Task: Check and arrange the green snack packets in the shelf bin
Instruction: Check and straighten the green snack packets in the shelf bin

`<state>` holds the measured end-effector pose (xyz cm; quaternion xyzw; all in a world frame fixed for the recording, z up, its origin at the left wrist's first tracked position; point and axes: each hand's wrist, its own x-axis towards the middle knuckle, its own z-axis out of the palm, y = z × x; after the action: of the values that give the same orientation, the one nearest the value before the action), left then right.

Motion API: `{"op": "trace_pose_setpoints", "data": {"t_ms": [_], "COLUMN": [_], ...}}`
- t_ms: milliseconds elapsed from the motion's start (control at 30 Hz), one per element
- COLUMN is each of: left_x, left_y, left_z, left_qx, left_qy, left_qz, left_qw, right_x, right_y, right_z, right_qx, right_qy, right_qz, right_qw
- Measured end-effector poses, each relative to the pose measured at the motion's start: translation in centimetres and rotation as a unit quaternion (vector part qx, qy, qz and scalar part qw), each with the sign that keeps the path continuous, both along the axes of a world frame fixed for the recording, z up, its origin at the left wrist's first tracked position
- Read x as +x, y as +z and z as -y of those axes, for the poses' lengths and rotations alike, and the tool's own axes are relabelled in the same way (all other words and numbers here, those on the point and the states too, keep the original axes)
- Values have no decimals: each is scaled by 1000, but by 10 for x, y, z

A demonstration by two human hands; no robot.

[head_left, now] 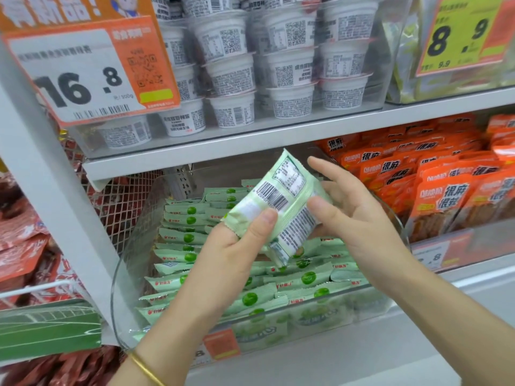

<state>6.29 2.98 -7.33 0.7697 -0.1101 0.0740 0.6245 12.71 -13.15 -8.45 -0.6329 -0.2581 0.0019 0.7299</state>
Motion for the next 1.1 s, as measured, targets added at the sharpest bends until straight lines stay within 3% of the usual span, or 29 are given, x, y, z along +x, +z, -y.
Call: {"op": "trace_pose_setpoints", "data": {"t_ms": [100, 367, 534, 667, 800, 934, 1034, 1101], "left_x": [1, 3, 8, 11, 18, 27, 36, 42], "left_y": [-3, -5, -10, -7, -5, -7, -7, -7], "left_z": [2, 0, 0, -6, -15, -17, -17, -18], "left_qx": [-39, -11, -120, -149, -196, -204, -208, -158], "left_qy": [-44, -17, 112, 142, 137, 121, 121, 137], "left_qz": [-16, -23, -43, -64, -104, -140, -147, -133], "left_qw": [998, 1000, 986, 977, 965, 961, 959, 969], "right_x": [0, 3, 5, -1, 12, 18, 28, 35], "right_y": [-1, -3, -8, -8, -8, -6, -7, -6], "right_z": [-3, -2, -3, -4, 5, 4, 1, -1], "right_qx": [9, 7, -29, -29, 1, -129, -174, -191], "right_qy": [-24, -60, -69, -55, 39, 1, -15, -64], "right_qz": [-2, -5, 8, 18, -18, 118, 174, 201], "right_qw": [1000, 998, 997, 998, 999, 985, 969, 959]}}
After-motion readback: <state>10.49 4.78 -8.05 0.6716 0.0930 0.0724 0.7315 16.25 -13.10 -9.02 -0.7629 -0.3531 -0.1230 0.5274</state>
